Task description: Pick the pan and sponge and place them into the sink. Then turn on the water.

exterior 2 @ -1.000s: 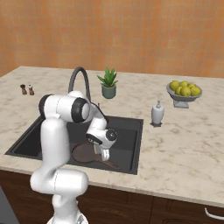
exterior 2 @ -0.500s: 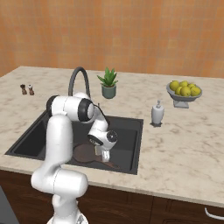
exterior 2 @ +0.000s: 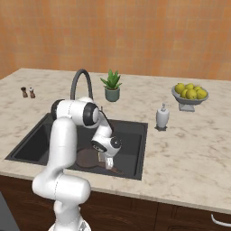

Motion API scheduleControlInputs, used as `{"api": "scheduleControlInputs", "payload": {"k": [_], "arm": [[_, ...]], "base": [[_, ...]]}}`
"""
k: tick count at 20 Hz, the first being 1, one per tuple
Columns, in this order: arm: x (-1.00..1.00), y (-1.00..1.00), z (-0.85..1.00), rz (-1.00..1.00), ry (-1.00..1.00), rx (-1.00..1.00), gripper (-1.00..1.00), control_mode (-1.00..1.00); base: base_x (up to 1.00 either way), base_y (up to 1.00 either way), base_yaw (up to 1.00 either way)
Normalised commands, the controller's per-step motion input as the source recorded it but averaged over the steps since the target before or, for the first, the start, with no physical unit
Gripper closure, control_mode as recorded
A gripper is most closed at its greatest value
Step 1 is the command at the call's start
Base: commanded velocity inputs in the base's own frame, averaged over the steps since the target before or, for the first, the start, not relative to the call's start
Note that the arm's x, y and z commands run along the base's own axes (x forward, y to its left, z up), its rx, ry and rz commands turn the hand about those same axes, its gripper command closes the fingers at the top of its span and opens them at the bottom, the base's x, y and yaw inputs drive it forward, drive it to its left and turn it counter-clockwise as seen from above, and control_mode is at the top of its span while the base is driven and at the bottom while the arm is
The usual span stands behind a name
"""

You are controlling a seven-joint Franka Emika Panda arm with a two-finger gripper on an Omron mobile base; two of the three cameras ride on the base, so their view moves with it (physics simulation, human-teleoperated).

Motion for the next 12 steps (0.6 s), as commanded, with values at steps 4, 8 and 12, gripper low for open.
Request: {"api": "scheduleControlInputs", "payload": {"k": [4, 8, 12], "arm": [[0.0, 0.0, -0.11, 0.0, -0.04, 0.01, -1.0, -1.0], [0.0, -0.03, 0.55, 0.0, -0.25, 0.16, -1.0, -1.0], [-0.26, -0.24, 0.63, 0.0, -0.23, 0.18, -1.0, -1.0]], "base": [[0.0, 0.0, 0.0], [0.0, 0.0, 0.0], [0.0, 0.0, 0.0]]}}
